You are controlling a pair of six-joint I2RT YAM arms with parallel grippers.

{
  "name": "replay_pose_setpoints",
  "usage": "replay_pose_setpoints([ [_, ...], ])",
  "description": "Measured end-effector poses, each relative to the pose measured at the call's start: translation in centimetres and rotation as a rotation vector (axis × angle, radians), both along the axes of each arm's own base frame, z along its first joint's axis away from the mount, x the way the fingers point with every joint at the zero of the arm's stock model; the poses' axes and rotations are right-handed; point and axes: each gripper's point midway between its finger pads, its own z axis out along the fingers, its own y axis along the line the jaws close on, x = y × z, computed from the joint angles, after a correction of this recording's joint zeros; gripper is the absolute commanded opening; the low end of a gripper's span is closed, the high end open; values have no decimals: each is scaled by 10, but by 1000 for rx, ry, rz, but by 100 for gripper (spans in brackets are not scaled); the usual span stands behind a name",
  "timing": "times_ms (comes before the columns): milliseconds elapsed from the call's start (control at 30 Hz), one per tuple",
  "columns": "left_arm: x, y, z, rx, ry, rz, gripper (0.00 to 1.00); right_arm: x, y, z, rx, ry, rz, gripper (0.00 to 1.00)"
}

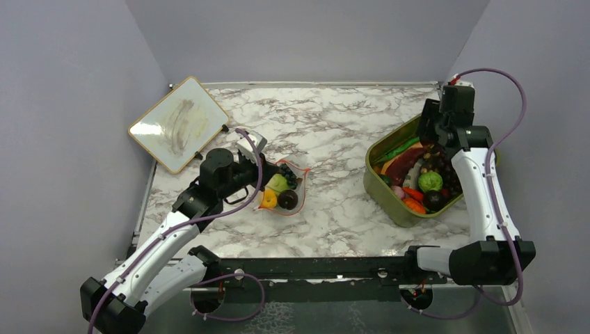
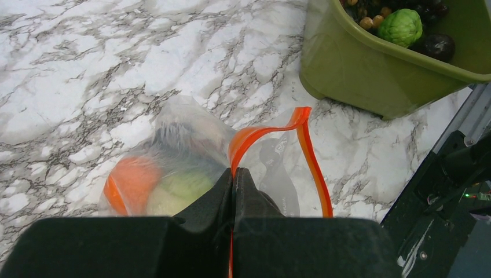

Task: Place the food in the zip-top bag and seal the zipper
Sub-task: Pick up the fake fruit from the bin, then place the fake fruit in the zipper food storage bag.

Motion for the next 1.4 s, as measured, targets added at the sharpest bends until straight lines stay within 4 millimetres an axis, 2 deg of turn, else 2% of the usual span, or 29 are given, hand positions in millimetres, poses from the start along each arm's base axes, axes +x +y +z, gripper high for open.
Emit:
replay_pose_setpoints([
  [133,0,-1,-1,-3,7,1,0,6,22,33,3,-78,69,51],
  [167,0,-1,-1,-6,11,2,0,6,22,33,3,-78,69,51],
  [200,0,-1,-1,-8,14,3,0,7,34,37,9,-89,105,51],
  [300,1,-3,-4,-12,31,6,0,7,53,40,43,-102,166,49],
  [467,8,-8,-12,5,83,11,0,-7,109,53,163,-159,350,47],
  [633,12,-11,-3,-11,91,16,0,-28,168,68,286,-217,526,47],
  [733,13,-12,3,-26,92,23,0,-35,197,62,347,-203,600,47],
  [967,18,-7,10,-53,132,94,0,-62,272,28,547,-126,790,47],
  [1233,28,-9,11,-73,181,146,0,-122,375,25,717,-59,1046,47],
  [1400,28,-10,10,-89,205,155,0,-157,415,11,766,17,1131,47],
])
